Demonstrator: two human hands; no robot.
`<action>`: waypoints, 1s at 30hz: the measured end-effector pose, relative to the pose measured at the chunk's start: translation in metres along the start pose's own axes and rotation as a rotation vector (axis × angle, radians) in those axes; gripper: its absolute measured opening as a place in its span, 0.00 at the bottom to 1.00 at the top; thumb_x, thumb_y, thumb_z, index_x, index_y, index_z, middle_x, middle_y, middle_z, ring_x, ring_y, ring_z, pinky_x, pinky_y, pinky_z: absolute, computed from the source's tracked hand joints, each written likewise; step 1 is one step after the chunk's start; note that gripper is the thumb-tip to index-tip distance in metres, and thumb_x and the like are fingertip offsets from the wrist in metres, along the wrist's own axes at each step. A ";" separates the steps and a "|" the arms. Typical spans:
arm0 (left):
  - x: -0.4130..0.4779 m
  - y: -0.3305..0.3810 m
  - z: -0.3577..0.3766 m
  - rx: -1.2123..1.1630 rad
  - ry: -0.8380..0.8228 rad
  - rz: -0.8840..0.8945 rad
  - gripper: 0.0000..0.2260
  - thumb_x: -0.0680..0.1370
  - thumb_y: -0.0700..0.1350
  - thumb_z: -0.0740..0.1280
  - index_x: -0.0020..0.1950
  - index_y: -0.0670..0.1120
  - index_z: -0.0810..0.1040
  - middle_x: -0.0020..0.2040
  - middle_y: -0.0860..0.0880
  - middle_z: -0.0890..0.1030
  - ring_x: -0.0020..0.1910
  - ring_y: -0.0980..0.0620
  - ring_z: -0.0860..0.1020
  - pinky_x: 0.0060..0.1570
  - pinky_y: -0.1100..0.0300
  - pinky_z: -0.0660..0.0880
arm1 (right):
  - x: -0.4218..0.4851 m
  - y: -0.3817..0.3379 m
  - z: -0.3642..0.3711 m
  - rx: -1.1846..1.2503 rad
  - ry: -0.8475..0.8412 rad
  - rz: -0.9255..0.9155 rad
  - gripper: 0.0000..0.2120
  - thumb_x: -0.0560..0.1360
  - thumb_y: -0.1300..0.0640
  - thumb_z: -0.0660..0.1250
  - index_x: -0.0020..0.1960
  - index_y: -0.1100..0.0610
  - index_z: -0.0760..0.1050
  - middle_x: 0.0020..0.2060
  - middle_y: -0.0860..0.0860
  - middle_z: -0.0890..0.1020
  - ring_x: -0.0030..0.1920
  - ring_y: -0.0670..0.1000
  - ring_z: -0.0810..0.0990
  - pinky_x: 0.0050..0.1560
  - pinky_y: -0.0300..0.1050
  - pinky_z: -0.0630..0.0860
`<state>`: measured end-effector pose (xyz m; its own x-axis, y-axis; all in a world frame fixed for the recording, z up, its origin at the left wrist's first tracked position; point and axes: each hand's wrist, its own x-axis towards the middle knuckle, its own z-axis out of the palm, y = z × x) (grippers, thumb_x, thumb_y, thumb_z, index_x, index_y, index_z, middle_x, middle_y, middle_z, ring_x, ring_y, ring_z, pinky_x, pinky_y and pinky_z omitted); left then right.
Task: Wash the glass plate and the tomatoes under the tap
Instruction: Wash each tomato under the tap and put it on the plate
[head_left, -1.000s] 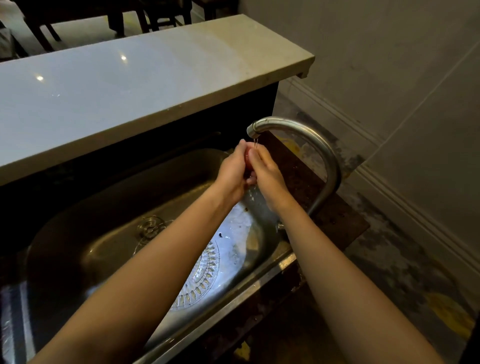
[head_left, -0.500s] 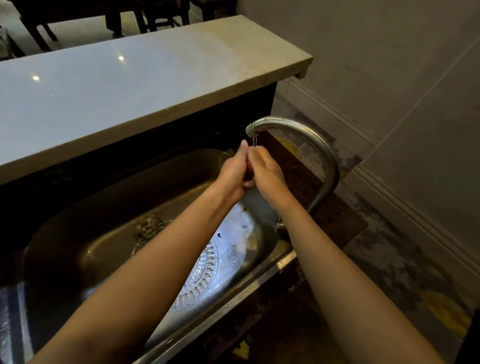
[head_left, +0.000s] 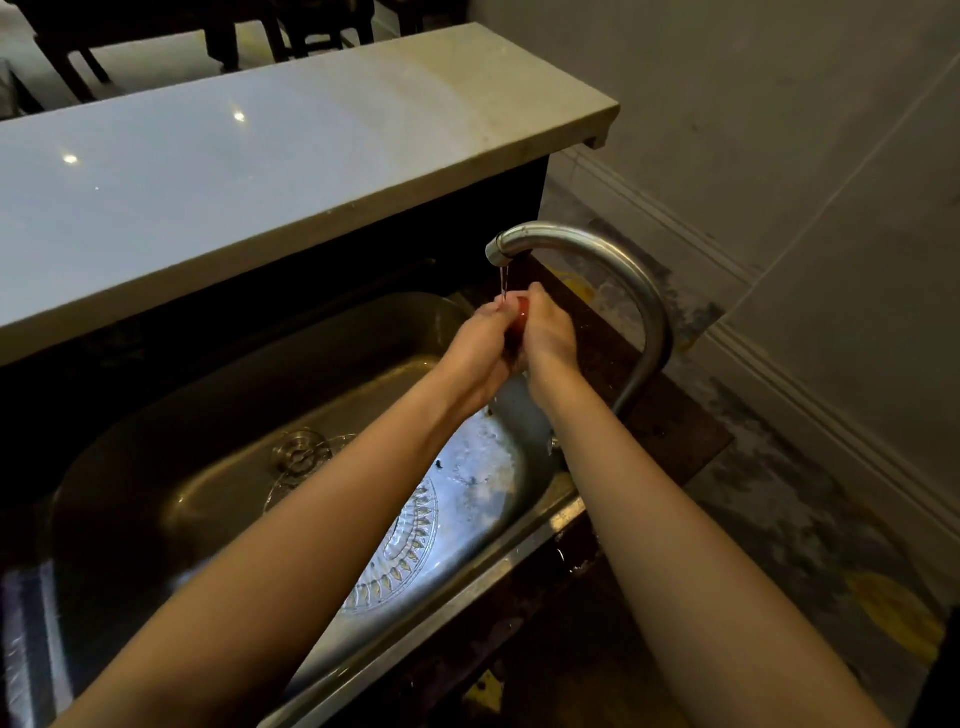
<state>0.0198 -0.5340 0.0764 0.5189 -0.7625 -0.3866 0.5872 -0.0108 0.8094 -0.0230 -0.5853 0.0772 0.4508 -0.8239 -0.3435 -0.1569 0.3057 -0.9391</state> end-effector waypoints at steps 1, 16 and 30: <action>-0.002 -0.002 -0.001 0.042 -0.030 0.018 0.10 0.81 0.42 0.55 0.57 0.44 0.74 0.49 0.45 0.78 0.46 0.51 0.78 0.41 0.60 0.76 | 0.000 -0.002 0.000 0.069 0.006 0.050 0.18 0.80 0.50 0.53 0.43 0.53 0.80 0.38 0.52 0.80 0.39 0.51 0.78 0.33 0.39 0.74; -0.011 0.003 -0.037 1.192 0.177 0.763 0.20 0.69 0.46 0.73 0.59 0.44 0.76 0.55 0.46 0.78 0.52 0.53 0.74 0.48 0.68 0.67 | -0.002 0.010 -0.009 -0.263 -0.195 -0.053 0.13 0.78 0.42 0.55 0.51 0.48 0.73 0.47 0.52 0.79 0.45 0.51 0.80 0.42 0.45 0.79; -0.005 0.016 -0.047 1.236 0.043 0.647 0.23 0.71 0.46 0.72 0.64 0.45 0.74 0.55 0.44 0.76 0.53 0.50 0.73 0.49 0.63 0.67 | -0.005 0.007 0.005 -0.146 -0.191 0.087 0.20 0.79 0.42 0.53 0.57 0.56 0.71 0.39 0.54 0.77 0.30 0.49 0.73 0.26 0.39 0.68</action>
<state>0.0560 -0.5005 0.0709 0.5159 -0.8314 0.2067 -0.6713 -0.2425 0.7003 -0.0219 -0.5769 0.0725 0.5857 -0.6881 -0.4283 -0.3218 0.2876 -0.9021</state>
